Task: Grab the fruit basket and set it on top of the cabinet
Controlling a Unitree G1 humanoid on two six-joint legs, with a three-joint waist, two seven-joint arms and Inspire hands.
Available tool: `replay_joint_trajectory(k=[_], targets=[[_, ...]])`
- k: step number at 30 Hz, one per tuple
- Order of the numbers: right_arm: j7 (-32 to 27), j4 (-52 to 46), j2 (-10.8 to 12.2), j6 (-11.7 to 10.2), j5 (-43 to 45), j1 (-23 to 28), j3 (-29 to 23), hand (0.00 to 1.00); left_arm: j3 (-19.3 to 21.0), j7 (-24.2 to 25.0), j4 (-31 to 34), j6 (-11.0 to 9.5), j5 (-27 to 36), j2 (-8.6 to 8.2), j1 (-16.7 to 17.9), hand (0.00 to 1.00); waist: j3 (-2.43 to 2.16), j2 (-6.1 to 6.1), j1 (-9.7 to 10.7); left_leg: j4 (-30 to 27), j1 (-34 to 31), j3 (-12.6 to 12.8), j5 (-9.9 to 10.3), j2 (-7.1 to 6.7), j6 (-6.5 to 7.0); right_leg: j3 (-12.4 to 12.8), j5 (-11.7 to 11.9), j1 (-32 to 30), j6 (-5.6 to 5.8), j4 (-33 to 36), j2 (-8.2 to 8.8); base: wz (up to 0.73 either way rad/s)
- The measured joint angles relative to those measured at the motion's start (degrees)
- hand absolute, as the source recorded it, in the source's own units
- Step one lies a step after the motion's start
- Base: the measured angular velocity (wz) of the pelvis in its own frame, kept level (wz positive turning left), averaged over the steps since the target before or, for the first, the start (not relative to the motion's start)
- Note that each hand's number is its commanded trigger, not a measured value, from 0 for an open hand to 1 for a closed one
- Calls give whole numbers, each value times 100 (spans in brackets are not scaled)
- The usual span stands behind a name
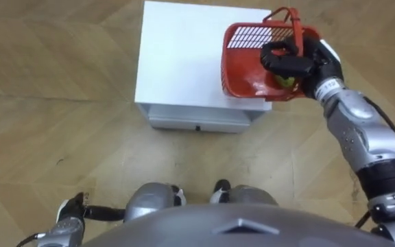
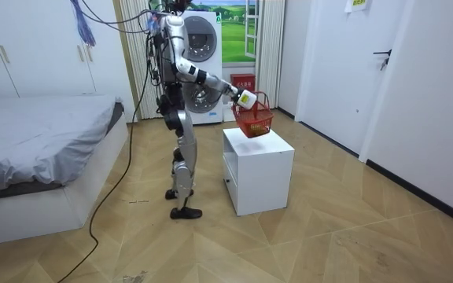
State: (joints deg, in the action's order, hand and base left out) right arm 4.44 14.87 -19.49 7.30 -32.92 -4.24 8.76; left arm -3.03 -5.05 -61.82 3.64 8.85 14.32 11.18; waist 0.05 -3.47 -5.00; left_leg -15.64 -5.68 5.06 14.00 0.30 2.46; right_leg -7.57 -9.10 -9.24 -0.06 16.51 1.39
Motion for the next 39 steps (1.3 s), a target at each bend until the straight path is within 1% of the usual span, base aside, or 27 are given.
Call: replay_joint_trajectory(k=[1,4,7,10,16,18,19,20,21,22,23,24,25,26,27,28,29,30,32,35,36,37,38,39], targets=[[-1,-141,0,-1,-96,3,0,100,2,0,13,2,0,-10,-4,0,-1,-1,15,24,51,-40,-11,10,-14,-55,0,81,0,-50,-7,19],[-8,-355,-5,-17,-213,2,-5,100,8,10,156,17,-4,-19,21,0,-3,-16,7,100,234,-52,-15,67,-21,-70,1,336,-2,-266,-53,9],[-14,-551,-21,-17,-285,4,-5,100,70,24,340,16,0,-24,50,0,2,-30,6,275,402,-56,-17,75,-25,-132,1,506,-2,-400,-63,6],[-11,-680,-29,-17,-310,4,-2,100,66,26,451,15,-2,-60,53,0,-4,-40,-8,381,512,-82,-18,80,-25,-134,1,547,-2,-398,-91,-3],[-12,-679,-29,-17,-308,45,3,100,76,23,484,7,-4,-72,62,0,-4,-41,-22,493,732,-137,-18,82,-25,-204,1,702,-2,-396,-96,-1],[-6,-675,-29,-17,-305,45,4,100,92,23,503,-2,-8,-72,63,0,-4,-40,-25,492,749,-239,-19,82,-24,-220,1,696,-2,-355,-100,-3],[-2,-638,-29,-17,-292,45,5,100,112,21,506,-6,-51,-75,61,0,13,-20,-36,493,807,-441,-22,105,-21,-229,-12,596,-12,-198,-142,-29],[5,-605,-3,-16,-239,51,33,100,202,17,512,-24,-131,-64,64,0,24,11,-93,491,847,-782,-21,175,-21,-127,-122,423,-81,-305,-352,-49],[1,-611,13,-16,-225,27,70,100,308,14,513,-43,-185,-44,65,0,19,-19,-152,475,833,-856,-17,219,-29,-11,8,339,-268,-695,-523,-77],[10,-622,1,-15,-236,-100,219,100,463,0,474,-52,-233,13,165,0,33,-188,-196,369,768,-823,36,191,-115,9,764,177,-556,-1307,-635,-50],[-14,-573,-61,-27,-271,-142,302,100,492,-12,295,-23,-301,-51,153,0,61,-94,-90,245,762,-737,255,275,-432,-222,918,144,-576,-1056,-613,-21],[-59,-497,-57,-27,-283,-142,305,100,463,-10,258,-13,-321,-82,152,0,53,-71,-40,237,744,-584,270,317,-510,-222,918,156,-576,-1007,-608,37],[-130,-347,-37,-25,-279,-151,294,100,372,27,292,-24,-344,-90,133,0,64,-110,-6,456,600,-320,236,349,-495,-149,918,160,-576,-971,-536,53],[-179,-208,-18,-6,-280,-213,302,100,306,44,331,-31,-359,-94,114,0,72,-136,-24,614,288,-165,-123,404,-380,-101,903,134,-552,-969,-476,49],[-185,-130,28,13,-279,-247,303,100,284,49,327,-13,-384,-89,120,0,63,-167,-66,538,198,-75,-228,413,-315,-123,867,137,-496,-967,-439,33],[-179,-81,48,37,-286,-266,304,100,280,59,350,86,-412,-104,127,0,50,-166,-171,495,185,-74,-264,382,-296,-204,822,145,-427,-970,-409,33],[-172,-77,53,37,-287,-277,305,100,282,70,359,199,-419,-97,128,0,51,-165,-195,477,147,-126,-285,336,-263,-253,796,129,-386,-969,-365,38],[-171,-53,53,37,-288,-306,305,100,282,75,366,250,-420,-96,132,0,53,-165,-204,480,131,-156,-294,308,-254,-272,776,123,-358,-968,-338,35],[-174,204,119,35,-288,-473,305,100,282,118,369,363,-454,-108,195,0,61,-140,-345,468,118,-208,-306,252,-235,-349,757,138,-332,-968,-285,13],[-167,577,192,35,-285,-612,327,100,283,137,368,396,-472,-109,236,0,77,-113,-365,421,-9,-251,-307,190,-211,-421,712,94,-316,-889,-213,18],[-163,659,206,34,-284,-625,338,100,284,143,366,401,-480,-109,240,0,77,-112,-365,399,-35,-263,-304,179,-207,-431,702,76,-312,-860,-200,14],[-134,770,220,35,-283,-625,346,100,283,155,366,406,-504,-112,239,0,74,-116,-364,371,-80,-284,-296,119,-193,-434,653,52,-308,-836,-163,12],[-100,848,227,35,-283,-624,348,100,282,175,366,407,-529,-122,240,0,78,-109,-365,360,-100,-300,-299,93,-186,-447,635,18,-304,-790,-151,11],[-86,871,235,35,-284,-624,348,100,282,182,366,414,-559,-122,240,0,78,-108,-373,343,-114,-304,-300,87,-185,-457,624,7,-303,-771,-146,7]])
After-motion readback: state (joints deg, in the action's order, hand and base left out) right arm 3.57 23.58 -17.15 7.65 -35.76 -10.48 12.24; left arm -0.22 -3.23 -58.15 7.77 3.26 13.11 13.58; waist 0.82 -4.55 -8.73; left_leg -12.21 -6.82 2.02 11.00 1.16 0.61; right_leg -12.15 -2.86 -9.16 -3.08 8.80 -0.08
